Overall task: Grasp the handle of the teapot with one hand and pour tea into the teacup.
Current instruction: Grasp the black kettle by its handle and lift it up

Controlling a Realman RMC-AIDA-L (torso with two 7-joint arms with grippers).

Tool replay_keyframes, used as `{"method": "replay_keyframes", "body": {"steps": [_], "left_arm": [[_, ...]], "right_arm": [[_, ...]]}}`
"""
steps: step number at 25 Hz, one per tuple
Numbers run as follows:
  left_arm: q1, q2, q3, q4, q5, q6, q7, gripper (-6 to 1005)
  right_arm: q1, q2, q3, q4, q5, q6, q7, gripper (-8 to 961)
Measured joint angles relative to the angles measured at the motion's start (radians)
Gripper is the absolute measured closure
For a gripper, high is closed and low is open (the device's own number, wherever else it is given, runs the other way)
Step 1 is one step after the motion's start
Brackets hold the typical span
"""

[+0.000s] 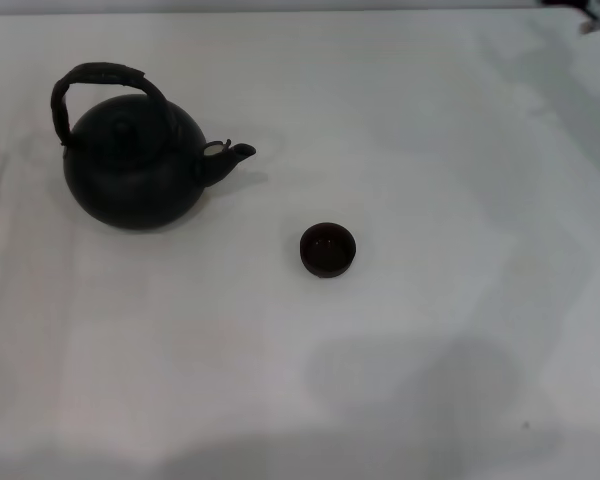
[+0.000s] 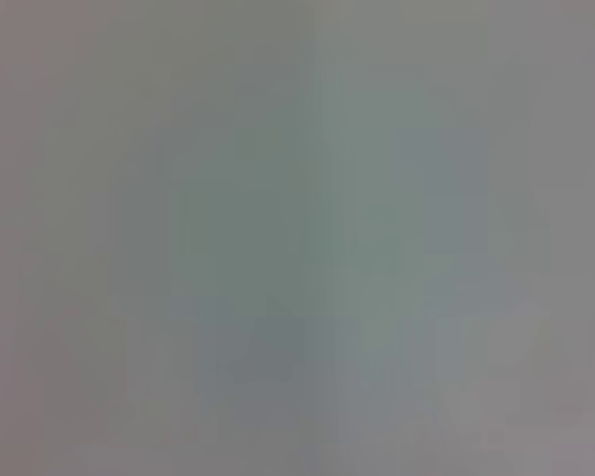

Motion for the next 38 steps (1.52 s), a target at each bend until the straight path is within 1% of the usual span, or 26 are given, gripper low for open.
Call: {"method": "replay_keyframes", "body": {"steps": [1,3,4,5,8,10,13,17,19,30,38], "left_arm": [[0.014,0.000,0.001,0.000,0.015,0.018,-0.001,172],[0.051,-0.001,0.002,-0.001,0.057,0.062,-0.009,172],[0.051,-0.001,0.002,-0.001,0.057,0.062,-0.009,172],[0.090,0.000,0.002,0.000,0.127,0.114,-0.030,172],[0.129,0.001,0.002,-0.002,0.202,0.160,-0.051,172],[0.152,0.000,0.002,-0.010,0.260,0.194,-0.062,172],[0.160,-0.001,0.002,-0.019,0.339,0.214,-0.070,173],[0.146,-0.001,0.002,-0.021,0.379,0.213,-0.071,173],[0.100,-0.002,0.002,-0.024,0.398,0.188,-0.070,173],[-0.002,-0.004,0.002,-0.025,0.400,0.057,-0.045,174],[-0.039,-0.004,0.002,-0.025,0.400,-0.008,-0.045,185]], "right_arm": [[0.013,0.000,0.009,0.047,0.138,0.009,-0.125,97],[0.020,0.000,0.054,0.072,0.211,0.010,-0.190,97],[0.020,0.000,0.054,0.072,0.211,0.010,-0.190,98],[0.022,0.000,0.084,0.080,0.226,0.010,-0.200,98],[0.031,-0.002,0.153,0.101,0.221,0.017,-0.201,97],[0.034,-0.005,0.171,0.106,0.218,0.018,-0.201,97],[0.041,-0.007,0.178,0.107,0.214,0.018,-0.201,97],[0.055,-0.007,0.178,0.110,0.206,0.013,-0.201,97],[0.058,-0.006,0.177,0.111,0.204,0.015,-0.201,97],[0.039,-0.004,0.171,0.112,0.200,0.025,-0.193,97],[0.038,-0.005,0.168,0.112,0.199,0.031,-0.191,97]]}}
